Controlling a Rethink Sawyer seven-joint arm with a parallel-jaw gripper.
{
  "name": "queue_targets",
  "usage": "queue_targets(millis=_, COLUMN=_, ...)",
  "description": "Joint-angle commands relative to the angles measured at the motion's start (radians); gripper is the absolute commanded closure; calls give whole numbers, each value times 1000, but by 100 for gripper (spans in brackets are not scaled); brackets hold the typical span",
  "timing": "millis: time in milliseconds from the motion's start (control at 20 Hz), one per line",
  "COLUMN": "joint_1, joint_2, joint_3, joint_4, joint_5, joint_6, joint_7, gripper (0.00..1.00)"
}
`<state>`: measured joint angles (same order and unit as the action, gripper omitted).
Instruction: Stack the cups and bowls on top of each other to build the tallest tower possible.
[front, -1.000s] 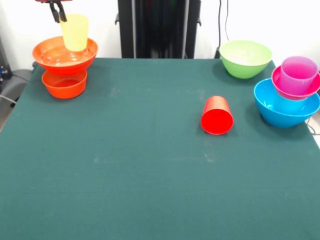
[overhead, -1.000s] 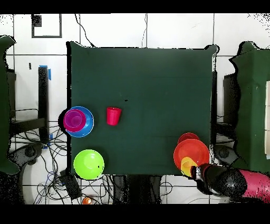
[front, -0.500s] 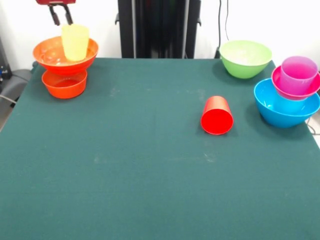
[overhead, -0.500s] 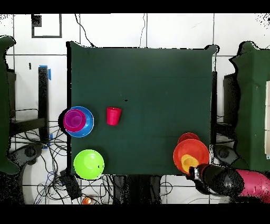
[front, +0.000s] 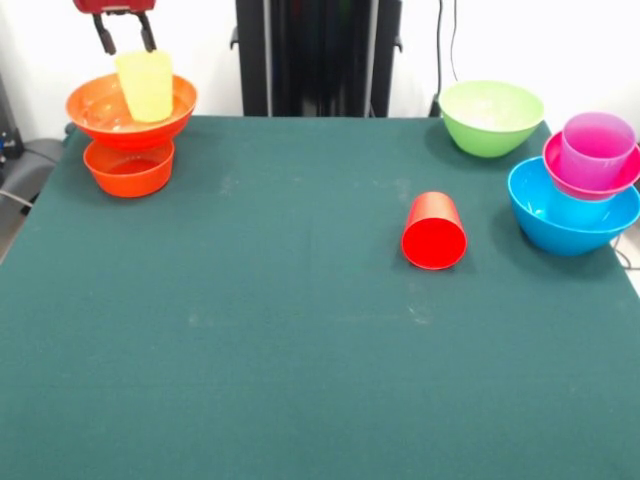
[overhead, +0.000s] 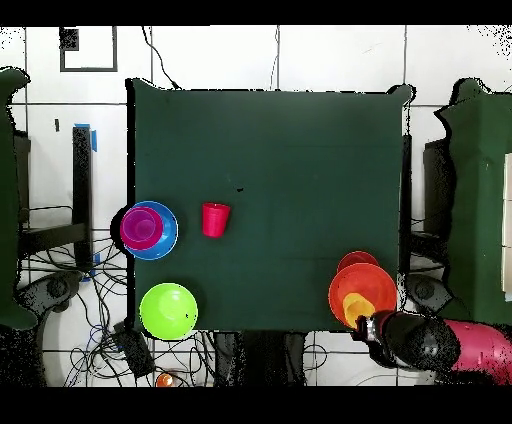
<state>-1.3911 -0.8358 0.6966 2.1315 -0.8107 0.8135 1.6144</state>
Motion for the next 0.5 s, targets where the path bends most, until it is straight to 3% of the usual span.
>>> queue_targets(millis=50, joint_1=48, joint_2=45, joint_3=28, joint_4=-62, joint_5=-83, joint_6=-35, joint_7=-169, gripper=0)
queue_targets(millis=500, joint_1=47, joint_2=40, joint_3=29, joint_4=-69, joint_5=-68, joint_6=-22, joint_7=-171, gripper=0)
